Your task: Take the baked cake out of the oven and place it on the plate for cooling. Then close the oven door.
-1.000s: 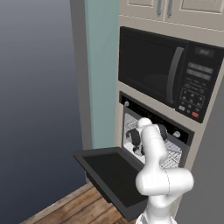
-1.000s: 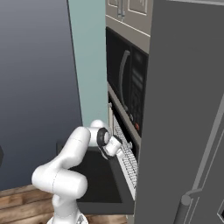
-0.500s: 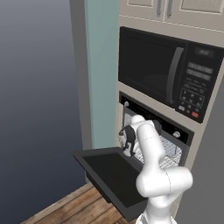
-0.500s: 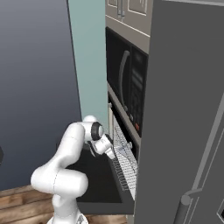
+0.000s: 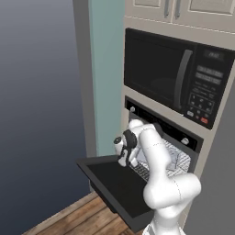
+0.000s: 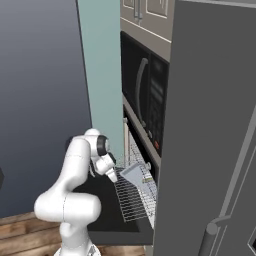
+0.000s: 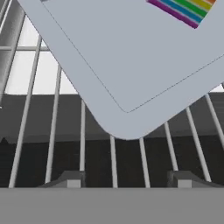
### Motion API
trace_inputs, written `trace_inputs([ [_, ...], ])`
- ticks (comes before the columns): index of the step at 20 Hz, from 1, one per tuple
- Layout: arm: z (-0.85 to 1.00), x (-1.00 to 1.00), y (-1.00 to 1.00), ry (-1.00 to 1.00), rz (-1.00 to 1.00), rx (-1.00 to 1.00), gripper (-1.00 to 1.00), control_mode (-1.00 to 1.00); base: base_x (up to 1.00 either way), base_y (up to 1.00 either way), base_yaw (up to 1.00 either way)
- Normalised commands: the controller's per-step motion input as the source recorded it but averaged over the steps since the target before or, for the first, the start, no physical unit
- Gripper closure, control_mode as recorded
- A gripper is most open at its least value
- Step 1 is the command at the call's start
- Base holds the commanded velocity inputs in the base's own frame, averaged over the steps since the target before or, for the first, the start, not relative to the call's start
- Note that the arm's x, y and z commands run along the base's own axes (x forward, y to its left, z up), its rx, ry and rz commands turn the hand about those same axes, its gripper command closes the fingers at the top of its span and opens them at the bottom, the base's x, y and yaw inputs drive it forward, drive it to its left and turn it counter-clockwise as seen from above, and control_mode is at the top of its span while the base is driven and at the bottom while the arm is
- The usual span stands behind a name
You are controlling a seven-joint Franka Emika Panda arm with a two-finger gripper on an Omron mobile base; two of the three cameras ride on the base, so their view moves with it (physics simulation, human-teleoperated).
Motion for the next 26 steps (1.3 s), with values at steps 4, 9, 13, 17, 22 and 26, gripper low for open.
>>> trace_inputs([
  [4, -1.0, -1.0, 1.0, 0.04, 0.0, 0.0, -1.0, -1.0, 0.0, 0.0, 0.0],
  [9, -1.0, -1.0, 1.0, 0.03, 0.01, 0.0, -1.0, -1.0, 0.0, 0.0, 0.0],
  [13, -0.88, -0.97, 1.0, 0.05, 0.02, 0.0, -1.0, -1.0, 0.0, 0.0, 0.0],
  [17, -0.59, -0.78, 0.97, 0.08, 0.0, 0.0, -1.0, -1.0, 0.0, 0.0, 0.0],
  [22, -0.67, -0.78, 1.0, 0.02, 0.0, 0.0, -1.0, -1.0, 0.0, 0.0, 0.0],
  [26, 0.13, -0.54, 0.33, -0.05, 0.0, 0.0, -1.0, -1.0, 0.0, 0.0, 0.0],
])
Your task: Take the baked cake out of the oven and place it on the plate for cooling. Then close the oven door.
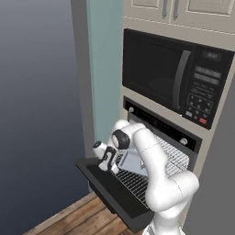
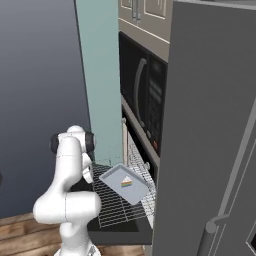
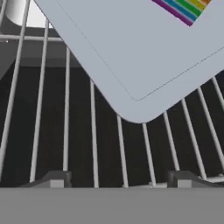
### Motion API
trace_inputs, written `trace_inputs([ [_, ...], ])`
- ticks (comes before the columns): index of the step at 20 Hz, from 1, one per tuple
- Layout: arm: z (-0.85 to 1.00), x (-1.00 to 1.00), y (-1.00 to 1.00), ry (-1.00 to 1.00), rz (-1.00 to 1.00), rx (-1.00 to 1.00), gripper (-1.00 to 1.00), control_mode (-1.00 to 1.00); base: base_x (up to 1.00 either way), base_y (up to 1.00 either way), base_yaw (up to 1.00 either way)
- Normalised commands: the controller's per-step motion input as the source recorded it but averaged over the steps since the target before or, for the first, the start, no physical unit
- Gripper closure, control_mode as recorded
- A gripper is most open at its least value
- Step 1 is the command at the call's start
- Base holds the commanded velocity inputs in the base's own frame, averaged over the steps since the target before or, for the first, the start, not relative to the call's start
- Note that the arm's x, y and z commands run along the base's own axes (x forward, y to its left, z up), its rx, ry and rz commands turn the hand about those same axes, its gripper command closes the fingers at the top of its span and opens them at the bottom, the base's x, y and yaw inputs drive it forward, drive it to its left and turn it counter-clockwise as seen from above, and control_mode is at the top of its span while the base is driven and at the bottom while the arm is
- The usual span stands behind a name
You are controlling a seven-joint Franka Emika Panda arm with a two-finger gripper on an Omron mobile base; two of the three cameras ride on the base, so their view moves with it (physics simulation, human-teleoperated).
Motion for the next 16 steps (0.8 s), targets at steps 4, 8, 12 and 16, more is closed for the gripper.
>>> trace_inputs([
  [4, 0.93, -0.8, -0.03, -0.21, -0.01, 0.0, -1.0, -1.0, 0.0, 0.0, 0.0],
  [8, 0.79, -0.94, -0.83, -0.32, -0.11, 0.0, -1.0, -1.0, 0.0, 0.0, 0.0],
  [12, 0.93, -0.5, -0.94, -0.19, 0.24, 0.0, -1.0, -1.0, 0.0, 0.0, 0.0],
  [16, 0.76, -0.08, -0.21, -0.06, 0.47, -0.11, -1.0, -1.0, 0.0, 0.0, 0.0],
])
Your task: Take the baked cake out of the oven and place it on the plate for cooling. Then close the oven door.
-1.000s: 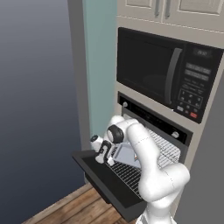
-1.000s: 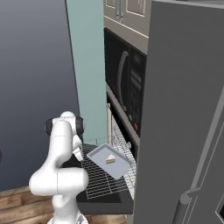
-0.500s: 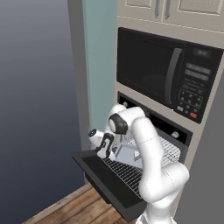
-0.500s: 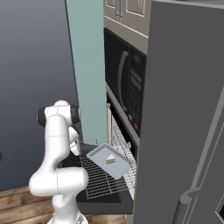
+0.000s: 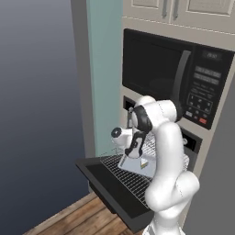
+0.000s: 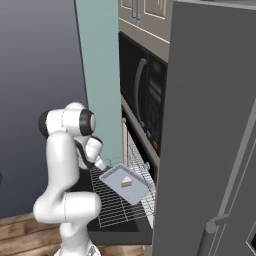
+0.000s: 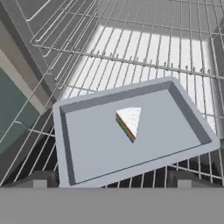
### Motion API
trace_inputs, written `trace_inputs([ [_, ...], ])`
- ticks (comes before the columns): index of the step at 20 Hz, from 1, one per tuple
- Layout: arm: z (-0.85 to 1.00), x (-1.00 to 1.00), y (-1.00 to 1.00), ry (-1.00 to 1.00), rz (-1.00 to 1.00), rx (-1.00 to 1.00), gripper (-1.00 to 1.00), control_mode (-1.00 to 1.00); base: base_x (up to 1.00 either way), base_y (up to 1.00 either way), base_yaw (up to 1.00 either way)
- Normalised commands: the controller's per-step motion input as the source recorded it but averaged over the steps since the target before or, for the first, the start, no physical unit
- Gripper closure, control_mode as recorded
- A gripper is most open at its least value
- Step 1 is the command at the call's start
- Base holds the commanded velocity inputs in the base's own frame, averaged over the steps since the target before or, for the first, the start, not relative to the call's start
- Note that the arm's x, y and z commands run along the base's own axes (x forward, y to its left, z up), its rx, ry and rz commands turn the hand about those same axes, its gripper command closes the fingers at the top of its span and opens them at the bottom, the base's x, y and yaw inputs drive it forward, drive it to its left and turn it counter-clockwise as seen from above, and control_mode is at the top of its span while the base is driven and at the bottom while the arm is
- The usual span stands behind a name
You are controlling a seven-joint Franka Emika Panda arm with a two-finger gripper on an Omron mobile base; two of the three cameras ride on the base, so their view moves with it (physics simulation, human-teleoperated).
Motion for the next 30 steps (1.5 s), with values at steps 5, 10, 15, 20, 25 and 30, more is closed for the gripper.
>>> trace_inputs([
  [5, 0.7, -0.04, 0.0, 0.13, 0.54, -0.1, -1.0, -1.0, 0.0, 0.0, 0.0],
  [10, 0.86, 0.14, 0.45, 0.61, 0.33, -0.06, -1.0, -1.0, 0.0, 0.0, 0.0],
  [15, 0.87, 0.55, 0.07, 0.59, 0.26, -0.14, -1.0, -1.0, 0.0, 0.0, 0.0],
  [20, 1.0, 0.92, -0.03, 0.55, 0.15, -0.22, -1.0, -1.0, 0.0, 0.0, 0.0],
  [25, 0.51, 0.61, 0.03, 0.45, 0.21, -0.11, -1.0, -1.0, 0.0, 0.0, 0.0],
  [30, -0.55, 0.12, -0.04, -0.12, 0.0, 0.04, -1.0, -1.0, 0.0, 0.0, 0.0],
])
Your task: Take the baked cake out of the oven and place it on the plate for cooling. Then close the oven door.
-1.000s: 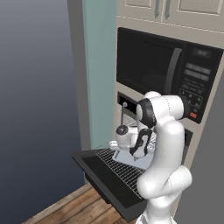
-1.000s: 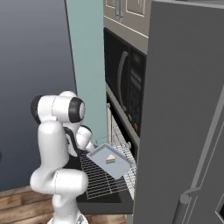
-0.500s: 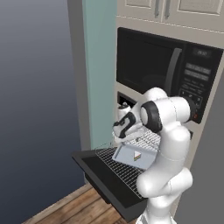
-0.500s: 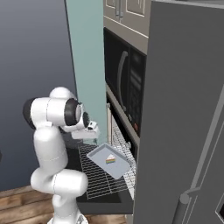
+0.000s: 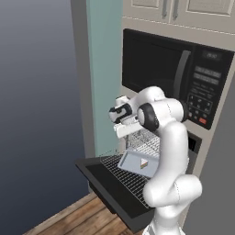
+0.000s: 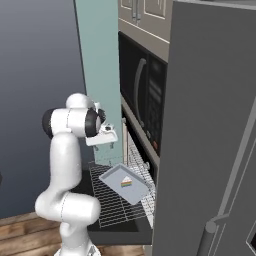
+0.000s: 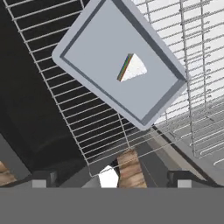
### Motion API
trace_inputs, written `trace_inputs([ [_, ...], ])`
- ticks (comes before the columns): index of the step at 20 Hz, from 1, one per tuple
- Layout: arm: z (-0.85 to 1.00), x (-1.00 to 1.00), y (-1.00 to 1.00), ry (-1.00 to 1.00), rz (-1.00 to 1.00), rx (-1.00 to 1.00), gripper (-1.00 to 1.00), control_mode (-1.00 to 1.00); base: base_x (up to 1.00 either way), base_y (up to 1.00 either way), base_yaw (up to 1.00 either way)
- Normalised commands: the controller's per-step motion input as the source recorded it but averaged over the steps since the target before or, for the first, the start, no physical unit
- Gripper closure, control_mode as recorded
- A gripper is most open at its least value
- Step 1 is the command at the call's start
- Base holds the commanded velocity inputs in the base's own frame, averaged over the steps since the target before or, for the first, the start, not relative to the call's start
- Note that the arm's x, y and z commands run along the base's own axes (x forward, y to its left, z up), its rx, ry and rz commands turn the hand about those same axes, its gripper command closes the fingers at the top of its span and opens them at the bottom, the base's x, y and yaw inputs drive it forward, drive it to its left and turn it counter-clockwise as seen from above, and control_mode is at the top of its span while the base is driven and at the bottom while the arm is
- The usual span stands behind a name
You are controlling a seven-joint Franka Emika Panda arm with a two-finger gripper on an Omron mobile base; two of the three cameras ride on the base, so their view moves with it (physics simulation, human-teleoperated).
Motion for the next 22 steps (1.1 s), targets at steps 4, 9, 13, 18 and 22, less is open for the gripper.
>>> trace_inputs([
  [4, -0.88, 0.48, 0.03, -0.1, -0.28, 0.07, -1.0, -1.0, 0.0, 0.0, 0.0],
  [9, -0.96, 0.36, -0.07, -0.09, -0.54, 0.02, -1.0, -1.0, 0.0, 0.0, 0.0],
  [13, -0.55, 0.07, -0.06, -0.1, -0.56, 0.0, -1.0, -1.0, 0.0, 0.0, 0.0],
  [18, -0.57, 0.0, -0.01, -0.31, -0.39, -0.14, -1.0, -1.0, 0.0, 0.0, 0.0],
  [22, -0.59, 0.0, -0.04, -0.14, -0.04, -0.2, -1.0, -1.0, 0.0, 0.0, 0.0],
])
